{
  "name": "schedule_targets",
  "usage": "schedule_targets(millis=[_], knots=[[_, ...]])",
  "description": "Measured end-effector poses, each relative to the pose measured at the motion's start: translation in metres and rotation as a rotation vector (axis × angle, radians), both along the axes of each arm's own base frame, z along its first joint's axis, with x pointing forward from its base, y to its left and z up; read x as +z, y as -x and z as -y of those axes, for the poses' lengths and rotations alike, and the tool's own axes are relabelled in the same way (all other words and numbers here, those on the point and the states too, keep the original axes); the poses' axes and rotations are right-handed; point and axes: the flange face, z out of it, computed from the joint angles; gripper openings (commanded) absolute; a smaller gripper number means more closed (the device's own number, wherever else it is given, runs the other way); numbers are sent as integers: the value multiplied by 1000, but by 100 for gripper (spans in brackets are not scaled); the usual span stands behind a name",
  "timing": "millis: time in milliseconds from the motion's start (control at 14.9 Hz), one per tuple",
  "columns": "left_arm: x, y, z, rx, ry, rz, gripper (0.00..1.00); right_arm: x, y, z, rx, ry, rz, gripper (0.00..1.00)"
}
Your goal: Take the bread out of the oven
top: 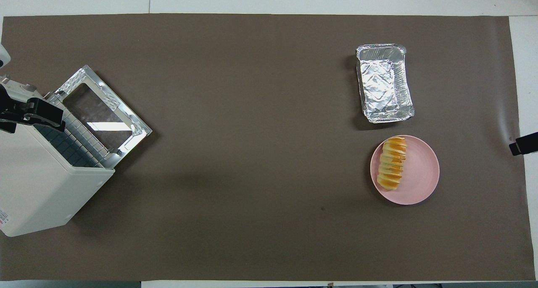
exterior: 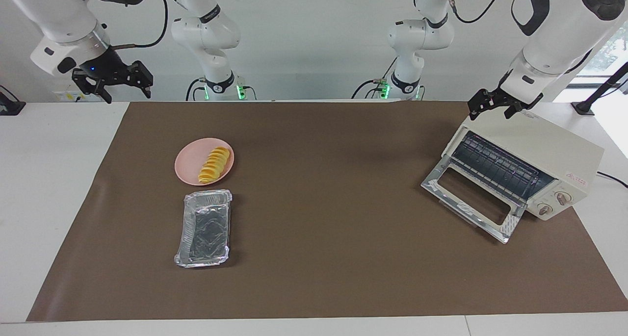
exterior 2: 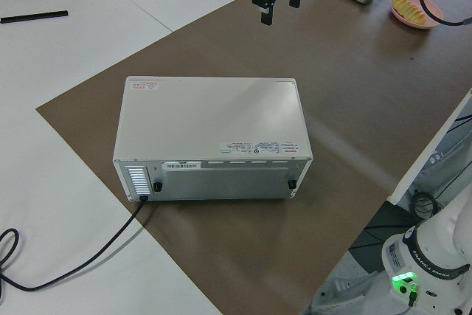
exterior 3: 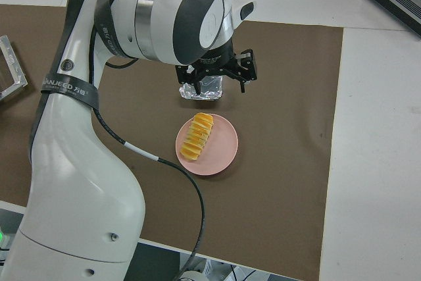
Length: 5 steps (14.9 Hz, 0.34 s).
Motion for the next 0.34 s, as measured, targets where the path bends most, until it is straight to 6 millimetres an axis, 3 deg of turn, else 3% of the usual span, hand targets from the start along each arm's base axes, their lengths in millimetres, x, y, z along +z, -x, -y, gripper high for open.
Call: schedule_targets(millis=[336], knots=[[0,0,0,0,0,0,100,6,0,0,-2,3,13,100]])
